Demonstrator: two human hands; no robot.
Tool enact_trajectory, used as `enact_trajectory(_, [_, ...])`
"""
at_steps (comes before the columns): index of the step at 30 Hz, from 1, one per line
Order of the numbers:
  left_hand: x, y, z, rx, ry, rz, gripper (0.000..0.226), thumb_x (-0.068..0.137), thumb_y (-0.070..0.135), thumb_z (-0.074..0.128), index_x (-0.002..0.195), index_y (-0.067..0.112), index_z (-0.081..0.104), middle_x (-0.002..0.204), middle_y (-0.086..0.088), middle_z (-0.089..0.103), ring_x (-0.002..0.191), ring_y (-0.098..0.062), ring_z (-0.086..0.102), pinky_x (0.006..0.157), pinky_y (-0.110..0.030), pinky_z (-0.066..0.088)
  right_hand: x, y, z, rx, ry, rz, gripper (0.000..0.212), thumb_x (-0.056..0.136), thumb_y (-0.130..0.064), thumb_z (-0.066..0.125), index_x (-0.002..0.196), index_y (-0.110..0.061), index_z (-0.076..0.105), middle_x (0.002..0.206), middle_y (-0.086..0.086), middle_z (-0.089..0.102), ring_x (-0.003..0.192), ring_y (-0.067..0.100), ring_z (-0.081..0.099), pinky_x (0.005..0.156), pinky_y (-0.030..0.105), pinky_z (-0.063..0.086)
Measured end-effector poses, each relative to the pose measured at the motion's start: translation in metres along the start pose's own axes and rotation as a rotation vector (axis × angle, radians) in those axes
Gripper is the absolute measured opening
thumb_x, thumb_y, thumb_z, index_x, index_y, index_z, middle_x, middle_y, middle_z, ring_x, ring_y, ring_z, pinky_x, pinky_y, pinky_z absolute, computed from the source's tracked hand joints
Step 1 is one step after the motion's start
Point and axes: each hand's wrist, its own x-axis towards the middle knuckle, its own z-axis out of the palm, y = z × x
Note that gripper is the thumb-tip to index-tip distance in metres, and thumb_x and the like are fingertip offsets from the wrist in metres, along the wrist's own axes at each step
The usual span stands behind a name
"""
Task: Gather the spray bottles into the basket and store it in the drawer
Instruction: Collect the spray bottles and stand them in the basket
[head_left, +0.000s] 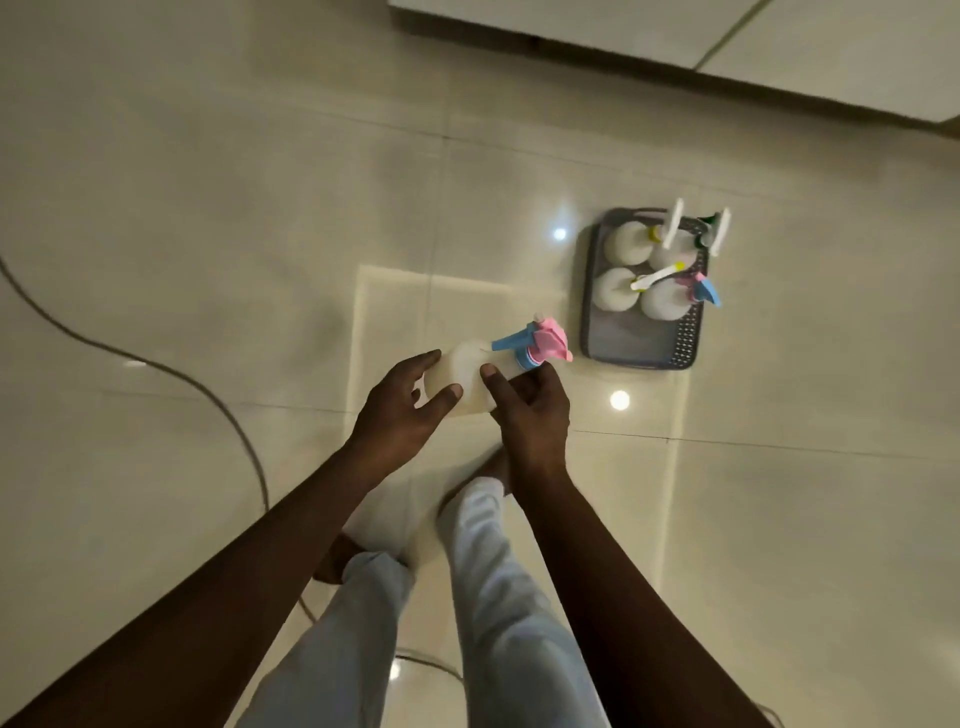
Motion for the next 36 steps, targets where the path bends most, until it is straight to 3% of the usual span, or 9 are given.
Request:
enact_trajectory(3, [0.021,0.03,0.041,0.038,-0.063,0.008,0.06,0.095,0.037,0.072,0.151,0.026,0.053,0.153,0.005,0.056,0.139,-0.011,0.053,0.115,-0.031,0.046,0.025,-0.01,-0.04,0.026,0.077,-0.049,0.036,0.091,-0.018,0.083,0.125,-0.015,0.07,0.123,0.003,0.078,0.122,0.022,0.072,0.106,0.057,0.056])
enact_trajectory(6, [0.046,0.056,0.084,0.073,-0.123,0.01,0.058,0.096,0.034,0.072,0.15,0.027,0.053,0.153,0.005,0.057,0.139,-0.013,0.055,0.115,-0.031,0.047,0.056,-0.011,-0.077,0.02,0.157,-0.064,0.043,0.091,-0.018,0.084,0.13,-0.012,0.067,0.128,0.003,0.076,0.125,0.02,0.07,0.108,0.054,0.055])
enact_trajectory(12, [0.097,0.082,0.162,0.15,-0.218,0.008,0.06,0.098,0.026,0.07,0.154,0.025,0.049,0.156,0.001,0.053,0.14,-0.018,0.054,0.117,-0.035,0.046,0.116,0.005,-0.129,-0.034,0.277,-0.132,0.041,0.091,-0.021,0.082,0.13,-0.024,0.067,0.126,-0.012,0.075,0.123,0.006,0.069,0.11,0.047,0.055])
enact_trajectory(18, [0.153,0.086,0.221,0.201,-0.368,-0.042,0.055,0.104,0.016,0.058,0.157,0.021,0.046,0.158,-0.002,0.053,0.142,-0.021,0.054,0.118,-0.042,0.044,0.183,0.035,-0.159,-0.085,0.376,-0.162,0.042,0.092,-0.022,0.081,0.132,-0.024,0.067,0.124,-0.017,0.075,0.119,0.0,0.069,0.1,0.024,0.055])
enact_trajectory(22, [0.19,0.086,0.246,-0.105,-0.392,-0.299,0.048,0.105,0.009,0.051,0.153,0.014,0.051,0.15,-0.011,0.059,0.135,-0.027,0.059,0.113,-0.04,0.05,0.233,0.055,-0.169,-0.147,0.408,-0.189,0.043,0.09,-0.018,0.08,0.131,-0.017,0.067,0.121,-0.011,0.074,0.116,0.006,0.07,0.1,0.023,0.054])
enact_trajectory(25, [0.212,0.084,0.261,-0.315,-0.369,-0.459,0.042,0.107,0.016,0.05,0.149,0.009,0.054,0.142,-0.014,0.062,0.13,-0.031,0.063,0.107,-0.036,0.052,0.262,0.066,-0.17,-0.177,0.405,-0.182,0.047,0.091,-0.018,0.08,0.135,-0.015,0.065,0.121,-0.011,0.071,0.115,0.008,0.067,0.093,0.01,0.047])
enact_trajectory(28, [0.234,0.073,0.278,-0.341,-0.348,-0.487,0.043,0.109,0.024,0.049,0.148,0.008,0.054,0.145,-0.015,0.059,0.131,-0.032,0.061,0.114,-0.042,0.049,0.287,0.089,-0.167,-0.186,0.384,-0.202,0.044,0.091,-0.018,0.08,0.133,-0.015,0.065,0.124,-0.005,0.072,0.116,0.013,0.066,0.083,0.0,0.044])
enact_trajectory(32, [0.258,0.064,0.299,-0.349,-0.348,-0.51,0.049,0.108,0.031,0.049,0.151,0.006,0.05,0.15,-0.017,0.057,0.135,-0.031,0.058,0.114,-0.04,0.048,0.313,0.111,-0.168,-0.231,0.39,-0.193,0.044,0.092,-0.02,0.08,0.132,-0.011,0.066,0.128,0.002,0.074,0.117,0.014,0.066,0.085,-0.001,0.044])
enact_trajectory(36, [0.268,0.054,0.315,-0.323,-0.355,-0.504,0.051,0.109,0.034,0.048,0.152,0.007,0.049,0.149,-0.019,0.057,0.134,-0.032,0.059,0.113,-0.042,0.05,0.327,0.127,-0.172,-0.286,0.402,-0.194,0.043,0.093,-0.022,0.079,0.132,-0.013,0.067,0.123,-0.004,0.073,0.109,0.008,0.063,0.081,-0.004,0.042])
